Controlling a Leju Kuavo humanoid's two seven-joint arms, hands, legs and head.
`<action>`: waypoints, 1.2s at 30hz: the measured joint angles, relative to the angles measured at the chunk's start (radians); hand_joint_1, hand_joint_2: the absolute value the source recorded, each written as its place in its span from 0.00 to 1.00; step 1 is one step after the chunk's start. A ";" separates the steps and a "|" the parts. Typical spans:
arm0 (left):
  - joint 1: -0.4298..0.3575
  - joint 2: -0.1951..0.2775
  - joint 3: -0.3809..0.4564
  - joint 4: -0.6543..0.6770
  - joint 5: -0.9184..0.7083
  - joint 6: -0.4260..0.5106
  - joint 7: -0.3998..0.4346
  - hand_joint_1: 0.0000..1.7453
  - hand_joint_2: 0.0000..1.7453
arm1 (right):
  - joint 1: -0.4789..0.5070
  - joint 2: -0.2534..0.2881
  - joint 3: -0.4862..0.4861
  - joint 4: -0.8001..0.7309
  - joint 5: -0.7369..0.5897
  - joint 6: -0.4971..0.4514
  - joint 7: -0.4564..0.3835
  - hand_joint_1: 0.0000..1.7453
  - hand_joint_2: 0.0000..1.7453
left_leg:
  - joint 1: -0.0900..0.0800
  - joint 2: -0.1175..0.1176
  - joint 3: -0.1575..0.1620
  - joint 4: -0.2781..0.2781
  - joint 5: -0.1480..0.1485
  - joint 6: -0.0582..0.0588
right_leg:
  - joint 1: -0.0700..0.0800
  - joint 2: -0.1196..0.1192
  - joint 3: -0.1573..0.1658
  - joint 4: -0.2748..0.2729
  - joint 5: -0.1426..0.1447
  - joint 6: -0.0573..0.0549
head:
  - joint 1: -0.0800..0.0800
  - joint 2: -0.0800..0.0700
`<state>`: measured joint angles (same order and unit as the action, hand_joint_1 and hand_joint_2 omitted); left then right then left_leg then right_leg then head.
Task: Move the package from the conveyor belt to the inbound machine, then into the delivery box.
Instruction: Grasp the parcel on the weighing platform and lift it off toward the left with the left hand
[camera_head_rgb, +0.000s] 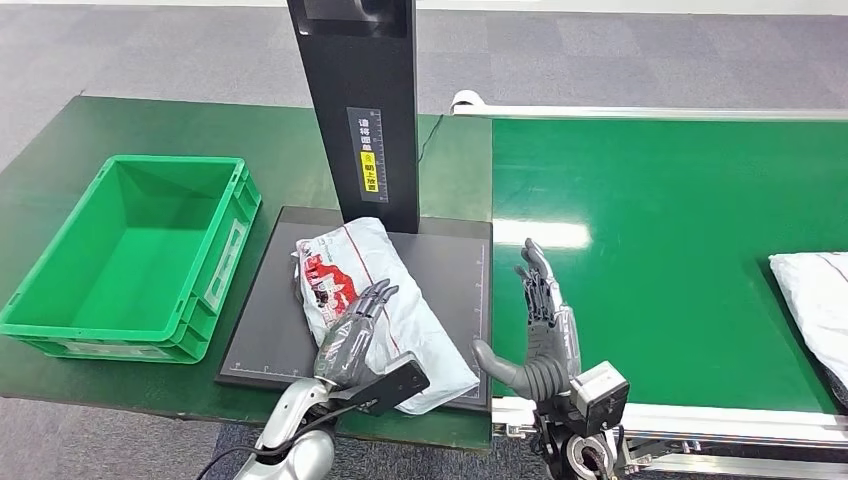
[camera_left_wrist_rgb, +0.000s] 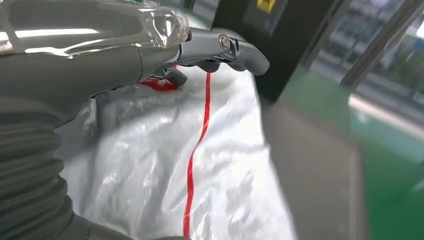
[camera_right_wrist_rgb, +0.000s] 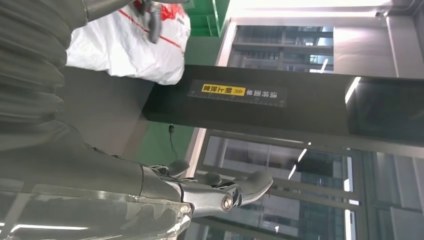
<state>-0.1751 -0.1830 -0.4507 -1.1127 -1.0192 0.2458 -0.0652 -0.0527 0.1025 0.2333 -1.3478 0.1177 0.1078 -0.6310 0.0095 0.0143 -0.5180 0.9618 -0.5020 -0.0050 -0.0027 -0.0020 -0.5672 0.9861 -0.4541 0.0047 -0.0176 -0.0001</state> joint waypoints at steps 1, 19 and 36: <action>-0.005 -0.001 0.000 0.012 -0.005 -0.017 0.009 0.56 1.00 | 0.000 0.003 -0.005 0.000 0.004 0.000 0.002 0.00 1.00 | 0.000 0.000 0.000 0.000 0.000 0.000 | 0.000 0.000 0.000 0.000 0.000 0.000 | 0.000 0.000; -0.083 -0.015 0.007 0.135 -0.026 -0.083 0.044 0.99 1.00 | 0.031 0.036 -0.043 -0.029 0.035 0.004 0.012 0.00 1.00 | 0.000 -0.001 0.004 0.000 0.000 0.000 | 0.000 -0.001 0.005 0.000 0.000 0.000 | 0.000 0.000; -0.023 -0.009 0.061 0.029 -0.071 0.337 -0.049 1.00 1.00 | 0.107 0.037 -0.092 -0.125 0.053 0.011 0.023 0.00 1.00 | 0.000 -0.001 0.002 0.000 0.000 0.000 | 0.000 -0.001 0.003 0.000 0.000 0.000 | 0.000 0.000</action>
<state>-0.1980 -0.1916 -0.3900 -1.0832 -1.0898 0.5829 -0.1140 0.0547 0.1400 0.1417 -1.4731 0.1705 0.1188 -0.6079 0.0097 0.0129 -0.5162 0.9617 -0.5020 -0.0050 -0.0025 -0.0031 -0.5643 0.9862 -0.4542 0.0047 -0.0178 0.0000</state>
